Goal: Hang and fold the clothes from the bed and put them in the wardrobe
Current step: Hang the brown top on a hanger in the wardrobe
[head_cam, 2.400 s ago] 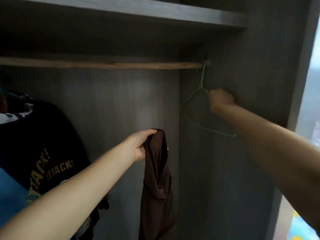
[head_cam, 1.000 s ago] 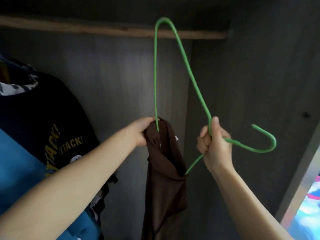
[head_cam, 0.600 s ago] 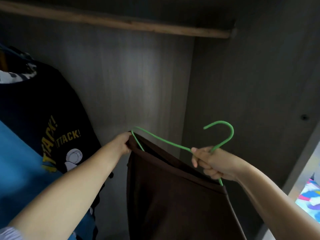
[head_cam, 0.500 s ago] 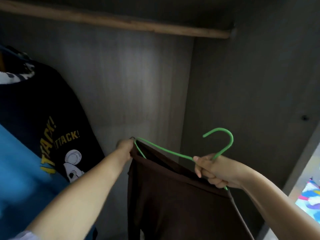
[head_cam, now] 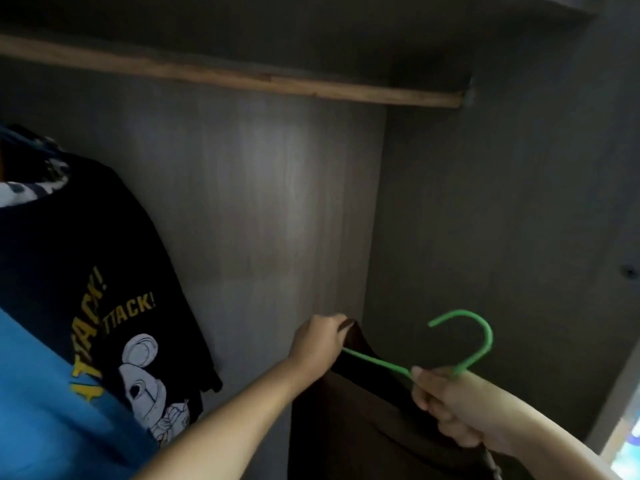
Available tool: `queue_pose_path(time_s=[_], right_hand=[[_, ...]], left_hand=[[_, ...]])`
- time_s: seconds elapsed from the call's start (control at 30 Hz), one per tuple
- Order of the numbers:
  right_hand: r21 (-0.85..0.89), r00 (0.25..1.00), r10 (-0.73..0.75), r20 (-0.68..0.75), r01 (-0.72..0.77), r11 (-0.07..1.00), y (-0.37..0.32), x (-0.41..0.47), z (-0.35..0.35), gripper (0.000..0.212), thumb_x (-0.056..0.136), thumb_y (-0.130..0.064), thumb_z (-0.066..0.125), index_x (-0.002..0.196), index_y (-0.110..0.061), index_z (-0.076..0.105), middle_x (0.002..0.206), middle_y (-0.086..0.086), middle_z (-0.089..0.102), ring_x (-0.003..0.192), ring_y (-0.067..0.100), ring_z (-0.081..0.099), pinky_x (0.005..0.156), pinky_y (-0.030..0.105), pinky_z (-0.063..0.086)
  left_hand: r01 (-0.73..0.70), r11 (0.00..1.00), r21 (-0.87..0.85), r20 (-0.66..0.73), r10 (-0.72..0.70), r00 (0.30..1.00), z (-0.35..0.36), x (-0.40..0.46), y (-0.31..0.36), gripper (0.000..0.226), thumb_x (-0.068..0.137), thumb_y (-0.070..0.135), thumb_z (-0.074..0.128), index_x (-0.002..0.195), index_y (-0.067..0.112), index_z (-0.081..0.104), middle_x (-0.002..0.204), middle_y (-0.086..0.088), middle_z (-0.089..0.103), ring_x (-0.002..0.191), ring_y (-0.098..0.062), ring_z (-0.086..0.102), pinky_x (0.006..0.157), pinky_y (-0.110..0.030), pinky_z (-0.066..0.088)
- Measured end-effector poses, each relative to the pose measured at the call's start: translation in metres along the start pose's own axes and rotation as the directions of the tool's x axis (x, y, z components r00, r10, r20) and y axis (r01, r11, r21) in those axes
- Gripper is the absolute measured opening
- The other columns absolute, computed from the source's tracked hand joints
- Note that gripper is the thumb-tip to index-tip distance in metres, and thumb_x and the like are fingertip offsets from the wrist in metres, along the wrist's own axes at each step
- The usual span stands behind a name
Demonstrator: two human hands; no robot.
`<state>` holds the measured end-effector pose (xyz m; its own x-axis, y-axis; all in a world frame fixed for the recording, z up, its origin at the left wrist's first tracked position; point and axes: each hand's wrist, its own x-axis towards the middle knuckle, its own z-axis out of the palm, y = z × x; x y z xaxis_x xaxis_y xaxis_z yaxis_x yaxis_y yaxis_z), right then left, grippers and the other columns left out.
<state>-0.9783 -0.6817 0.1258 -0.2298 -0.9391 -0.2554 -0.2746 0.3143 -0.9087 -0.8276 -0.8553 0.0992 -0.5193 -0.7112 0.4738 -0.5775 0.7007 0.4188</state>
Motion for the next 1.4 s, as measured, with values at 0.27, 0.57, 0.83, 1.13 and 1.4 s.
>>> queue_pose_path(time_s=[0.27,0.57,0.83,1.13,1.4], right_hand=[[0.378,0.997,0.069,0.033,-0.076,0.923,-0.072,0.020,-0.003,0.020,0.096,-0.003,0.047,0.078,-0.011,0.048,0.048,-0.005,0.027,0.034,0.002,0.025,0.029,0.012,0.017],[0.521,0.988,-0.151,-0.038,0.149,0.840,-0.148,0.036,-0.010,0.046,0.095,0.017,0.025,0.140,0.013,0.018,0.105,0.029,0.058,0.105,0.041,0.062,0.073,0.042,0.060],[-0.394,0.896,-0.386,0.219,0.443,0.805,-0.197,0.037,0.054,0.015,0.090,-0.013,0.065,0.088,0.002,0.063,0.082,0.016,0.053,0.078,0.023,0.049,0.071,0.032,0.037],[0.233,0.556,-0.787,0.269,0.755,0.613,-0.322,0.003,0.177,0.008,0.089,0.000,0.060,0.095,0.005,0.058,0.056,0.000,0.057,0.043,0.001,0.053,0.047,0.015,0.040],[-0.110,0.559,-0.813,0.164,0.829,0.548,-0.379,0.056,0.257,0.015,0.090,-0.012,0.059,0.079,-0.002,0.060,0.084,0.016,0.061,0.080,0.024,0.059,0.068,0.036,0.044]], left_hand=[[-0.029,0.995,-0.092,-0.038,0.025,0.999,-0.012,-0.003,0.038,0.018,0.098,0.029,0.046,0.108,0.016,0.055,0.108,0.000,0.054,0.101,-0.021,0.055,0.078,-0.030,0.041],[0.237,0.810,-0.536,0.404,0.000,0.915,-0.048,-0.051,0.110,0.068,0.080,0.056,0.058,0.134,0.017,0.045,0.145,0.004,0.041,0.131,-0.012,0.041,0.111,-0.037,0.035],[0.309,0.877,-0.367,-0.015,-0.337,0.941,-0.134,-0.053,0.080,0.024,0.088,0.019,0.053,0.068,0.021,0.042,0.073,0.004,0.051,0.074,-0.018,0.054,0.052,-0.025,0.031],[0.328,0.942,-0.070,-0.393,-0.328,0.859,-0.312,-0.077,0.056,0.029,0.082,0.019,0.056,0.057,0.016,0.043,0.055,0.004,0.043,0.054,-0.015,0.043,0.045,-0.028,0.024],[0.501,0.783,0.369,-0.326,-0.395,0.859,-0.366,-0.060,-0.001,0.026,0.088,0.025,0.055,0.067,0.012,0.049,0.065,-0.002,0.048,0.073,-0.024,0.051,0.078,-0.037,0.043]])
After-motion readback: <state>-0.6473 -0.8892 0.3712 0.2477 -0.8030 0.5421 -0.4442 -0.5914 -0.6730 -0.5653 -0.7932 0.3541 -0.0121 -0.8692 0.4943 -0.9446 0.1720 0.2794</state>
